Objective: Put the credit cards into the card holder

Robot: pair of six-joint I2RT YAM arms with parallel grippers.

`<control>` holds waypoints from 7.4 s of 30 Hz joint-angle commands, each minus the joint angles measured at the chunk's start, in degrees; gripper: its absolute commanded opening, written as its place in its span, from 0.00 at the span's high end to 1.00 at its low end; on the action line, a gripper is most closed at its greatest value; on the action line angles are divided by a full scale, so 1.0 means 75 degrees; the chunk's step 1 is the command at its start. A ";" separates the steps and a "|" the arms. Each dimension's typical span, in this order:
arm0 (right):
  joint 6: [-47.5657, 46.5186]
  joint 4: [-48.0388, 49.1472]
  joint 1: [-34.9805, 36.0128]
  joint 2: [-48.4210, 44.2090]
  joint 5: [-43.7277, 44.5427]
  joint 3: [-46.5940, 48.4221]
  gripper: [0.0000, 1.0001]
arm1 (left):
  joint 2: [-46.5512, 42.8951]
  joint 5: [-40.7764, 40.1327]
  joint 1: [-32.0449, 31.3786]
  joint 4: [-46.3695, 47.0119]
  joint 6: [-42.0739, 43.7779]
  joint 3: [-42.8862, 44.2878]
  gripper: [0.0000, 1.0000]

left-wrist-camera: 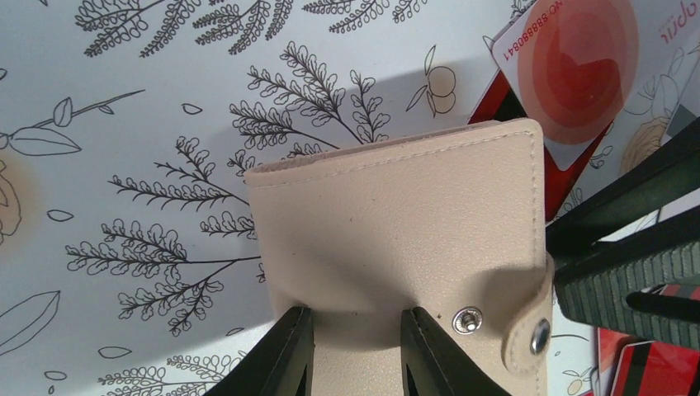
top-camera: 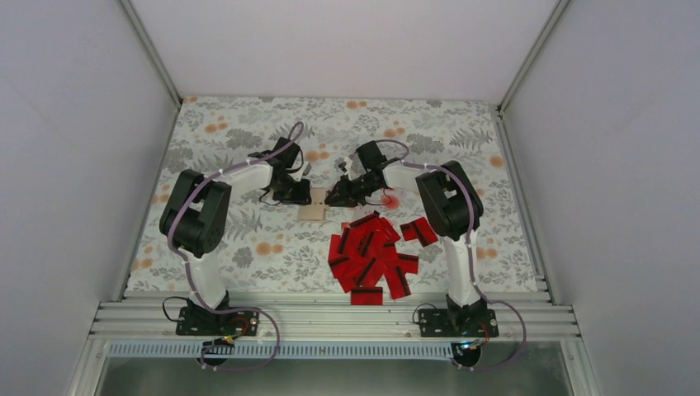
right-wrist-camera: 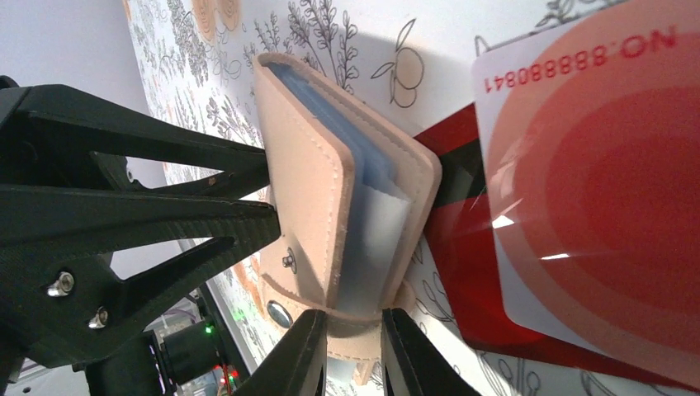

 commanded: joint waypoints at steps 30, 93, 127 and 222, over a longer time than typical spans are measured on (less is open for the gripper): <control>0.0421 0.0324 0.0543 0.0186 -0.0161 0.0261 0.81 | 0.1142 -0.1382 -0.0518 -0.0529 -0.0401 0.0116 0.73; 0.1053 0.1902 0.1635 0.0902 0.0458 -0.0507 0.76 | 0.1233 0.0730 -0.0727 0.1280 -0.1147 -0.1711 0.75; 0.1018 -0.1895 0.2365 0.2568 0.2583 0.1818 0.85 | 0.1289 0.0983 -0.1234 0.1462 -0.1745 -0.1697 0.75; -0.2200 -0.1067 -0.3168 -0.9846 0.6132 -0.2681 0.01 | -0.8418 -0.4123 0.1635 0.2206 0.1060 -0.2563 0.00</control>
